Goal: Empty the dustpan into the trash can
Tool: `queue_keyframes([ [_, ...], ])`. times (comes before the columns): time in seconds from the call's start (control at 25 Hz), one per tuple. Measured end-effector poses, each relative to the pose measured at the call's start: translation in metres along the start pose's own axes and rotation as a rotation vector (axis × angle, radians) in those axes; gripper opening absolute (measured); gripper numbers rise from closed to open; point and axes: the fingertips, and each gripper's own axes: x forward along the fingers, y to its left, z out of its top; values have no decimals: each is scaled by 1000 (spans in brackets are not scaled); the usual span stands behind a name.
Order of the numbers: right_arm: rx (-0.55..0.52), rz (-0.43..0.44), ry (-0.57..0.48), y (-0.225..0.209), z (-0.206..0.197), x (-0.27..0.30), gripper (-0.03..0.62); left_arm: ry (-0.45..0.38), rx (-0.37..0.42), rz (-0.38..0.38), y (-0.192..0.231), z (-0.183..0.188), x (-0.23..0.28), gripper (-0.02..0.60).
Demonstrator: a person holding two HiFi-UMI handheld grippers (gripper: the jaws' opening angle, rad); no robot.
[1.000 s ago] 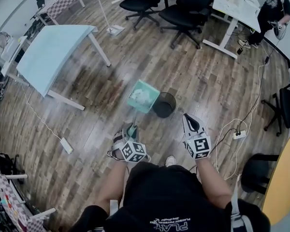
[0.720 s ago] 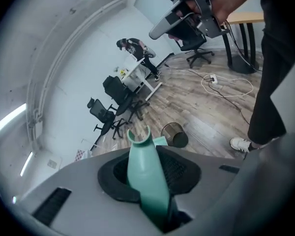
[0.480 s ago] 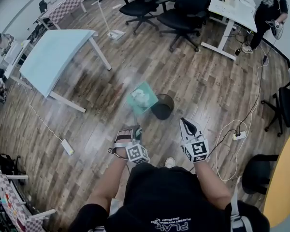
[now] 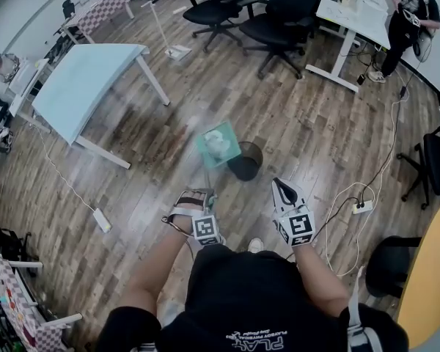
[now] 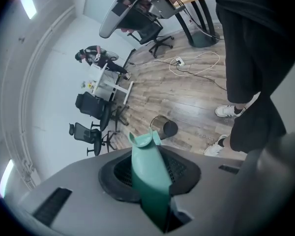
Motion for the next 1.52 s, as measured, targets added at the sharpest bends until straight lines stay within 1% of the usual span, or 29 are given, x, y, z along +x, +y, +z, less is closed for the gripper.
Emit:
queue_keyframes([
  [0.16,-3,-2,-6,-3,2,-1,23,-7,58,-13,-1,11,1,101],
  [0.44,-1,-1,-16,-5,2,-3,23,-20,214,-46,-10,30,3,100],
  [0.72,2,-12,-19,-9,0,-8,25,-21,274,-71,-28,42,2,98],
  [1.0,2,-15,-24,-12,2,-11,23,-42,385,-109,-56,59,0,100],
  [1.2,4,-14,-27,-9,2,-14,23,-63,508,-145,-81,66,7,100],
  [1.32,6,-15,-23,-9,-1,-17,23,-68,563,-145,-85,71,8,100],
  [1.48,13,-21,-19,-11,-4,-20,24,-90,670,-151,-101,77,7,100],
  [1.52,14,-22,-20,-11,-5,-20,25,-94,687,-155,-105,76,7,100],
])
